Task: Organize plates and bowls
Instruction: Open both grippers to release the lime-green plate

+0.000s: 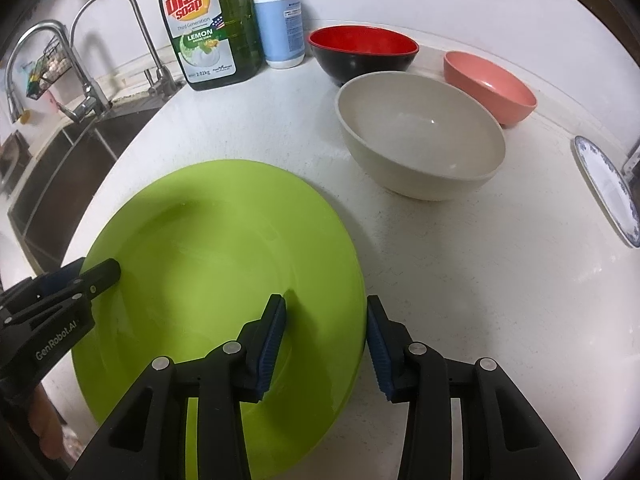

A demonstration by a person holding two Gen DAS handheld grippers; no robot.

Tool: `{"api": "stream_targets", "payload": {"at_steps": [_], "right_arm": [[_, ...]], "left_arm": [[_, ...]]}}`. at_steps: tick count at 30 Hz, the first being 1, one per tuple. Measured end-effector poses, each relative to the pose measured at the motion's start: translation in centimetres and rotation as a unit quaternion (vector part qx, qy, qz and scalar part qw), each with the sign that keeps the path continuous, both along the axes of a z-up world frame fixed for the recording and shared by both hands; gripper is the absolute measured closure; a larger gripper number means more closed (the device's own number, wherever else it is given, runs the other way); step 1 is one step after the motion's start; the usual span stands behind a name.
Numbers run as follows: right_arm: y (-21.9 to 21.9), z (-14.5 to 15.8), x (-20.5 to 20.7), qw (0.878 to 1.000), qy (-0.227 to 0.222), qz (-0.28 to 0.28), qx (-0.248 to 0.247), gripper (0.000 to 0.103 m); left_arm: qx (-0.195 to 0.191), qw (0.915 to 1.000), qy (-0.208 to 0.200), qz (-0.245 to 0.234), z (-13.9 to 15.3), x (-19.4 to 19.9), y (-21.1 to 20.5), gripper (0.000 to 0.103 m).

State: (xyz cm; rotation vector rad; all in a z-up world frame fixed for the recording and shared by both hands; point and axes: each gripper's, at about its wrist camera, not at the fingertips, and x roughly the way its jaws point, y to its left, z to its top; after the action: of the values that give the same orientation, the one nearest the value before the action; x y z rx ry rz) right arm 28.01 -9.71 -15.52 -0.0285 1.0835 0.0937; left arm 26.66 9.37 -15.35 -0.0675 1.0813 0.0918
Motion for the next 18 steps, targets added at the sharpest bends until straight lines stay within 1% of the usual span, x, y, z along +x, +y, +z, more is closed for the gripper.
{"api": "stream_targets", "payload": {"at_steps": [4,8,10,12,13,15,18], "right_arm": [[0.3,-0.2,0.0,1.0,-0.004,0.007,-0.013,0.06],[0.1,-0.2,0.0,1.0,-0.004,0.009,-0.006,0.06],[0.0,-0.2,0.1,1.0,-0.006,0.009,-0.001,0.057],[-0.2,0.0,-0.1,1.0,-0.009,0.009,0.004,0.053],[-0.3,0.2,-0.2,1.0,-0.013,0.009,0.004,0.052],[-0.5,0.6,-0.5,1.0,-0.02,0.01,0.005,0.051],[-1.2,1.3,-0.8,0.999,-0.03,0.005,0.011,0.049]], "left_arm": [[0.005,1.0,-0.003,-0.004,0.0,0.0,0.0,0.064],[0.008,0.9999,-0.008,-0.006,0.1,0.0,-0.1,0.063],[0.007,0.9998,-0.014,-0.008,0.4,0.0,-0.2,0.057],[0.005,0.9997,-0.019,-0.012,0.7,-0.1,-0.4,0.047],[0.006,0.9997,-0.021,-0.013,0.9,0.0,-0.5,0.045],[0.007,0.9994,-0.026,-0.02,1.3,-0.1,-0.9,0.036],[0.014,0.9987,-0.037,-0.031,2.1,-0.2,-1.7,0.03]]}}
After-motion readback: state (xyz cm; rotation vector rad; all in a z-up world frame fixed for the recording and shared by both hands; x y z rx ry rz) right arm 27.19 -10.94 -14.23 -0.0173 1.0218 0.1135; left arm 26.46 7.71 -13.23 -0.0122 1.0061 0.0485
